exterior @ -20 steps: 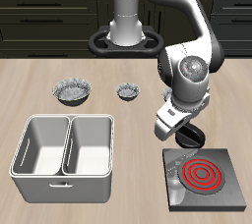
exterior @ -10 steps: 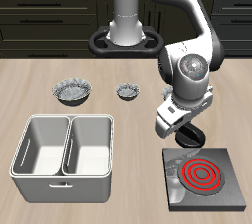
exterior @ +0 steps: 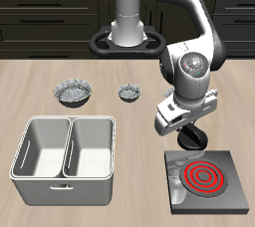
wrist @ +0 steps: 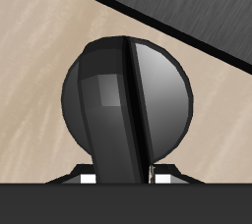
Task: Turn off the flat stove and place the smallest bowl on it
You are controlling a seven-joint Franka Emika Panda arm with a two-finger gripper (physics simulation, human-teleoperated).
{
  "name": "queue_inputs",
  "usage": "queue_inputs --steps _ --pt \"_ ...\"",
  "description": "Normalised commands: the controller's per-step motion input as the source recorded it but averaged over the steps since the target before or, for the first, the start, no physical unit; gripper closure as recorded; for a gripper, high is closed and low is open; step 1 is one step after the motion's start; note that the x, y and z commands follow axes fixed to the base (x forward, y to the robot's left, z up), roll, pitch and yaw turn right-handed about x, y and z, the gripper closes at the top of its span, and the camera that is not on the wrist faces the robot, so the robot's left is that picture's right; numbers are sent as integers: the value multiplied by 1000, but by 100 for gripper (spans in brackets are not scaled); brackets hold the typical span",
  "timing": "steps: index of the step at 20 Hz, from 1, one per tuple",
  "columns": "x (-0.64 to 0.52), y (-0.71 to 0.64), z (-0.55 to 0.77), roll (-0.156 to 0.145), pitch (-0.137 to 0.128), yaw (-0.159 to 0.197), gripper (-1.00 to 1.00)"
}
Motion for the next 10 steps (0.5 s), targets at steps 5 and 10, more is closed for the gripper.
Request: queue_inputs --steps 5,10 --pt "91 -76 267 -2 -60 -115 100" --pt "5 23 164 5 -35 -73 100"
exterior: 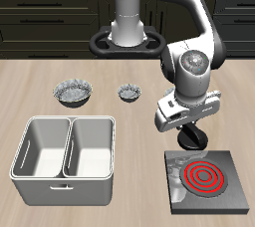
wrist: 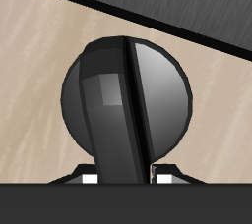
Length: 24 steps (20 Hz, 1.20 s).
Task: Turn off the flat stove and place the smallest bowl on it
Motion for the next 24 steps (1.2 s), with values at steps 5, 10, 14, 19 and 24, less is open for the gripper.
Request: queue_inputs --steps 5,10,14,19,24 --pt "36 16 80 -3 -14 -65 100" --pt "9 7 35 -7 2 -44 100" --pt "38 -19 70 -6 0 -42 100" --pt "10 16 136 7 -14 -61 100" --pt "-3 66 130 15 -21 -64 100"
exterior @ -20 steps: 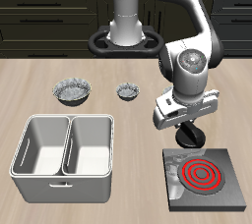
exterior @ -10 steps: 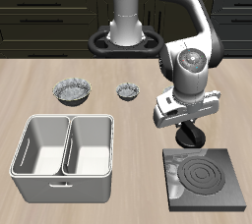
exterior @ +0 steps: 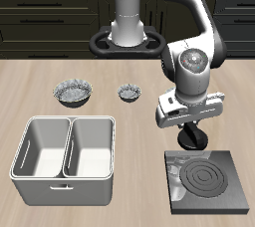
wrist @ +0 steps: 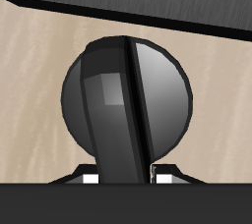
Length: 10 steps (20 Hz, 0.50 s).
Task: Turn off the flat stove and place the smallest bowl on it
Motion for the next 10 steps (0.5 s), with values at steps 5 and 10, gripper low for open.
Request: queue_inputs --steps 5,10 --pt "69 17 60 -6 -1 -57 100" --pt "14 25 86 2 -5 -59 100"
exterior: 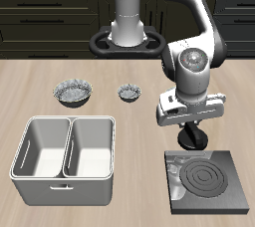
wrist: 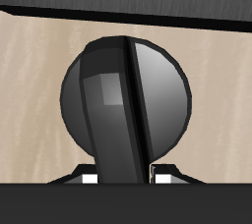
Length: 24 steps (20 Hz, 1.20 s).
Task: Turn off the flat stove and place the smallest bowl on it
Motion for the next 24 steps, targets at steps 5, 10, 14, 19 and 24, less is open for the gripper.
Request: queue_inputs --steps 5,10,14,19,24 --pt "52 -12 88 -12 2 -62 100" --pt "37 -3 62 -6 7 -60 100" --pt "28 -3 79 -4 12 -75 100" --pt "19 30 35 -1 12 -76 100" --pt "-11 34 25 10 -6 -60 100"
